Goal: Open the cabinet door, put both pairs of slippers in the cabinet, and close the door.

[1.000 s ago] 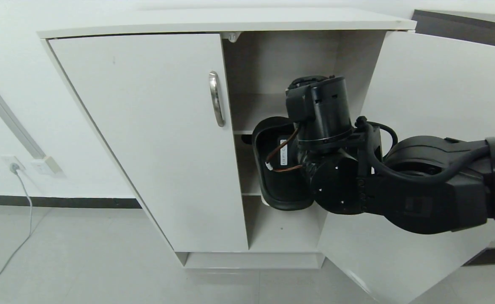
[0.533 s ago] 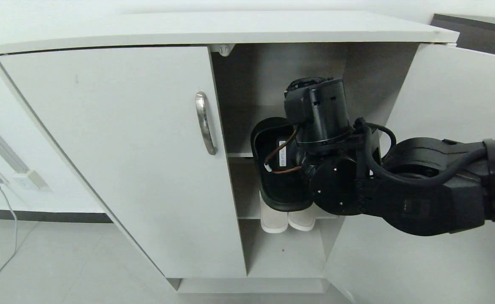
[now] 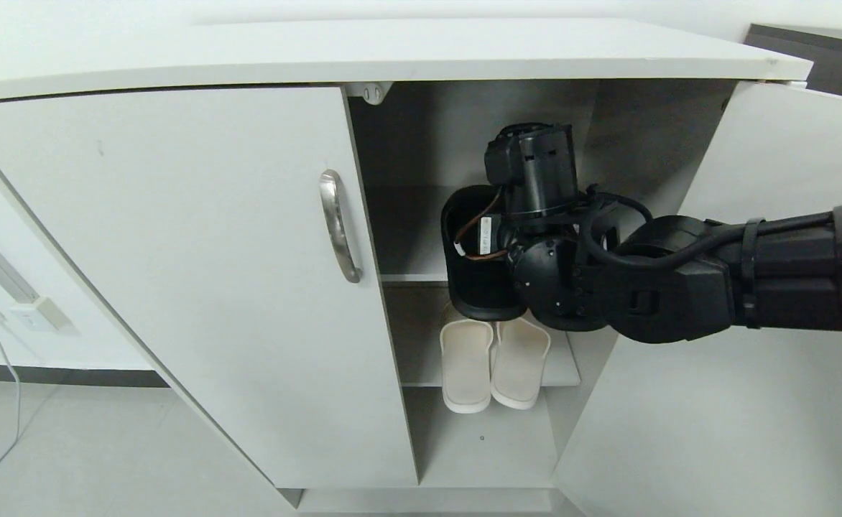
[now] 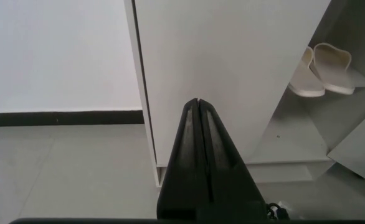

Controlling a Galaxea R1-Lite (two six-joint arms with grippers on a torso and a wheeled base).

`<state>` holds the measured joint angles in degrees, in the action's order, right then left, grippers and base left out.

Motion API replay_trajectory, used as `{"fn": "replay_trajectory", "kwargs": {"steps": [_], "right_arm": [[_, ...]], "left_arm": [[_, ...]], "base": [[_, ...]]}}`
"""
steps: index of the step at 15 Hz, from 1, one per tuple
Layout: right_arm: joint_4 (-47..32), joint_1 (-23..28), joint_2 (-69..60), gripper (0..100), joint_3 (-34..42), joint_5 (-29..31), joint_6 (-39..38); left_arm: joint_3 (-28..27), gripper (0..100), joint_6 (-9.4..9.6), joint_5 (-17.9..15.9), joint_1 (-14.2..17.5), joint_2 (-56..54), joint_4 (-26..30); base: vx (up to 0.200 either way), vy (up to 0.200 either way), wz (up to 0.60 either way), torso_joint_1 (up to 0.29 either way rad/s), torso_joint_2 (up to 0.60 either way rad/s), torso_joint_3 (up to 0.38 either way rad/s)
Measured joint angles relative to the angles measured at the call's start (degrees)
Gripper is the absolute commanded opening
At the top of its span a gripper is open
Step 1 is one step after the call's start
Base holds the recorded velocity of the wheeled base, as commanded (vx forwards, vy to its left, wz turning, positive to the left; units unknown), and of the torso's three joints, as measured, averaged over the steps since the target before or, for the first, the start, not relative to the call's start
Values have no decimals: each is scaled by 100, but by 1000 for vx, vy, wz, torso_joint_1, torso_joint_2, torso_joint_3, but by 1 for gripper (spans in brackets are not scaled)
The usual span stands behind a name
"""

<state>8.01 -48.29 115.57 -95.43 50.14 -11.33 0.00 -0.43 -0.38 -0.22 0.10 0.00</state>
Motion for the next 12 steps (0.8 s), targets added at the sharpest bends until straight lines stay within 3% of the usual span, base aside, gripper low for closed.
{"fn": "replay_trajectory", "kwargs": {"steps": [5, 12], "right_arm": [[-341, 240, 474, 0, -923, -229, 55], [-345, 380, 819, 0, -1421, -411, 230]], "left_arm": [[0, 0, 0, 5, -2, 0, 0], [0, 0, -9, 6, 0, 0, 0]], "base": [[0, 0, 0, 0, 0, 0], [0, 0, 0, 0, 0, 0]]}}
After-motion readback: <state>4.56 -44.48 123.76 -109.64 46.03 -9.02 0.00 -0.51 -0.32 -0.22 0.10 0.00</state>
